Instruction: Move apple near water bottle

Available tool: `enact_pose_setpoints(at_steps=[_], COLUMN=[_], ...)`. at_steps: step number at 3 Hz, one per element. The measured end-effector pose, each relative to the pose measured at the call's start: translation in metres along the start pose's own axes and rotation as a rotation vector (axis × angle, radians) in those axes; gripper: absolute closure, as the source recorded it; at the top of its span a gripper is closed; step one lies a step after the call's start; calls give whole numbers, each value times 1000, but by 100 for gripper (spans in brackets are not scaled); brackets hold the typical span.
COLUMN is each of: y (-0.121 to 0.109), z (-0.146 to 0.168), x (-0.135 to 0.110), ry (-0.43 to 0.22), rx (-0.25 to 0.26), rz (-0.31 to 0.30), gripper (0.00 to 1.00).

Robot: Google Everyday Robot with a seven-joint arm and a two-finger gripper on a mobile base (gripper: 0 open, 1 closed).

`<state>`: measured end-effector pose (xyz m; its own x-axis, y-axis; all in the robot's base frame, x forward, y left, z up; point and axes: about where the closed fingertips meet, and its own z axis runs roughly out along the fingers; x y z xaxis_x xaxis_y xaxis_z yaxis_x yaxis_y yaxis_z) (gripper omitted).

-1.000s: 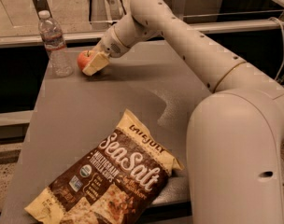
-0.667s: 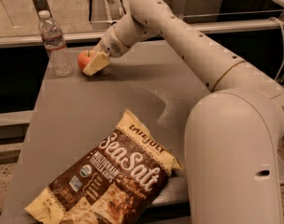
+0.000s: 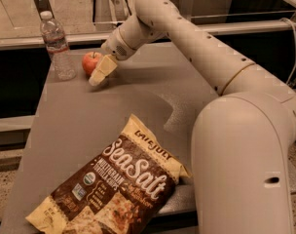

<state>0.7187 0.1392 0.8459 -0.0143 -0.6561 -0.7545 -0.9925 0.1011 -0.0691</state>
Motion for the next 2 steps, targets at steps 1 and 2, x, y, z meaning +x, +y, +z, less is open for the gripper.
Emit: enact_pose_setpoints(at_steps=[1,2], y=[0,-10], z=[0,-27], x=[-1,4], ry=[-2,-46], rx=[-1,35], rz=[-1,16], gripper=[0,0])
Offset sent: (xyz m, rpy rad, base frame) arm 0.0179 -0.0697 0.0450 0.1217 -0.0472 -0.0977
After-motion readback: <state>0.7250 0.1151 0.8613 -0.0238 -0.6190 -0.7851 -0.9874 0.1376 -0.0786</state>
